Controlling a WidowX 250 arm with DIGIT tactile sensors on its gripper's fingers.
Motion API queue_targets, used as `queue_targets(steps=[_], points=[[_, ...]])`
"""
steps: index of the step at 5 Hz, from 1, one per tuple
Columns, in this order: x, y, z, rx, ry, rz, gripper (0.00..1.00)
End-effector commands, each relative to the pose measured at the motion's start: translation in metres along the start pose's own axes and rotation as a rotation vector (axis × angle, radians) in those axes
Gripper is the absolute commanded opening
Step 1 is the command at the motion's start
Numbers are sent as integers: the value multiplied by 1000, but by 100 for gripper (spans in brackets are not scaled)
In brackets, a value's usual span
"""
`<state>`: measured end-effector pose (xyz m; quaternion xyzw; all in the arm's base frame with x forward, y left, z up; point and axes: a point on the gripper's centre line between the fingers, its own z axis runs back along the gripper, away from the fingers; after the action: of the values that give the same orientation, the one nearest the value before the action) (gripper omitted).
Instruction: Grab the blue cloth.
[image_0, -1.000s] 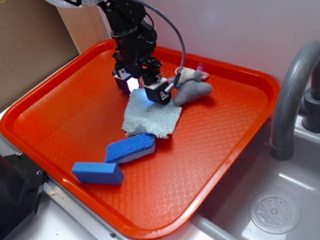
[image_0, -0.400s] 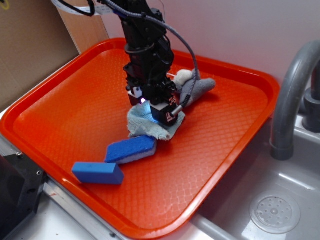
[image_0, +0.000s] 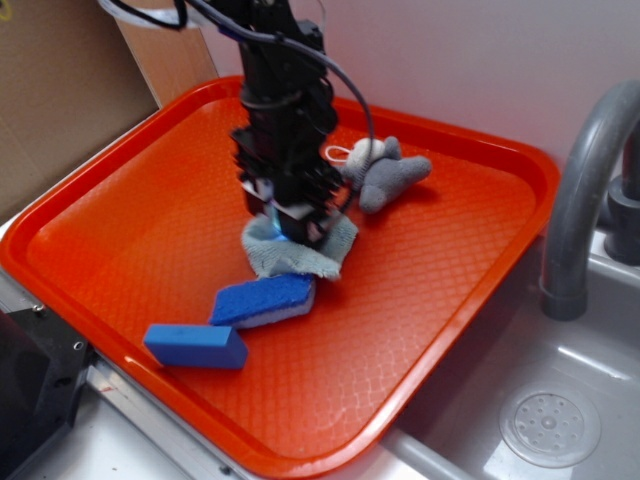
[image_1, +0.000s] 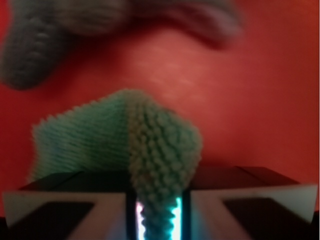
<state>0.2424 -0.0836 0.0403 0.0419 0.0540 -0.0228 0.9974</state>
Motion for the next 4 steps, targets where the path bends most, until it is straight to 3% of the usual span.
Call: queue_targets(steps=[1, 2, 3, 4], points=[[15, 96, 114, 61, -162, 254, 0], [11, 129, 162, 85, -121, 386, 0], [2, 150, 209, 55, -125, 392, 0], [4, 148, 220, 44, -129, 359, 0]])
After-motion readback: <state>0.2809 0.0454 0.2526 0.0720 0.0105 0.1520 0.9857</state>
